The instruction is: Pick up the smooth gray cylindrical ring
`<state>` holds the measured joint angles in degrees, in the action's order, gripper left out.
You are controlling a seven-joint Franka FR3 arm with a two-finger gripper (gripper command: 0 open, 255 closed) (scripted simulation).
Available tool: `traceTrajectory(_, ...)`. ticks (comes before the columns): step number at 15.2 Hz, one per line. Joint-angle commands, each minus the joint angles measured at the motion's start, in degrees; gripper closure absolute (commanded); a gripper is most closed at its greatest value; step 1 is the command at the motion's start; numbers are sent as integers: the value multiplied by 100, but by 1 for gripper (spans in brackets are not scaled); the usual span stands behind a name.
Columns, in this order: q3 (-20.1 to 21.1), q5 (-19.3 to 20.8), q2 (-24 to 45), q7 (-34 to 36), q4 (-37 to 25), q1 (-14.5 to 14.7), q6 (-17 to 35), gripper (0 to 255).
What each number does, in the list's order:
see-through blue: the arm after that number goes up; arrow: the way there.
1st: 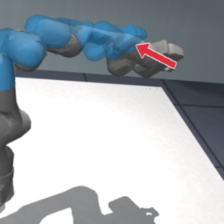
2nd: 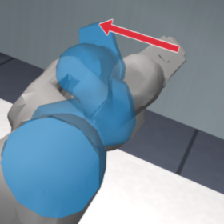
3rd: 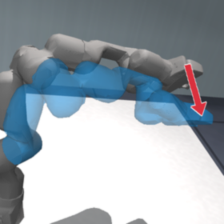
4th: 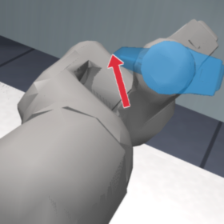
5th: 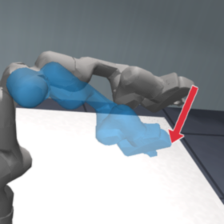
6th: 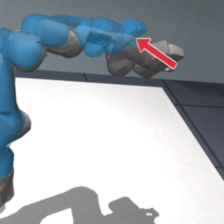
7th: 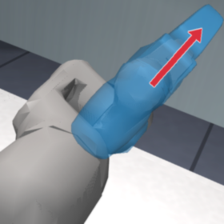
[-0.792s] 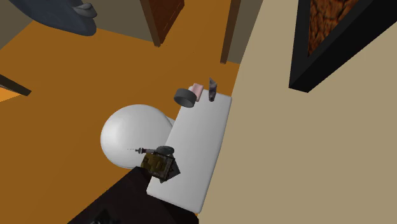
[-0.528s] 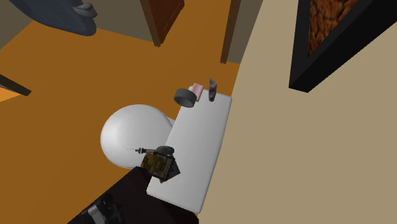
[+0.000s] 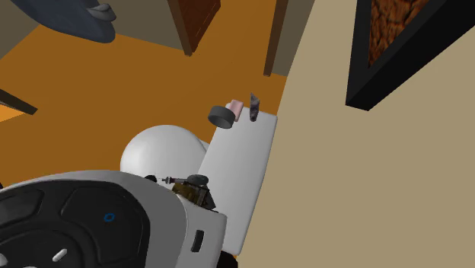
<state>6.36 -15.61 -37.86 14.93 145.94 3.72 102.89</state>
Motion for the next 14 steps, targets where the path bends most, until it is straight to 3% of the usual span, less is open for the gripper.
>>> traceTrajectory(1, 192, -188, 315, 230, -17, 53, 435, 0)
traceTrajectory(8, 783, -611, 1576, 935, -311, 170, 1842, 0)
traceTrajectory(14, 1194, -628, 2832, 1605, -887, 204, 2912, 0)
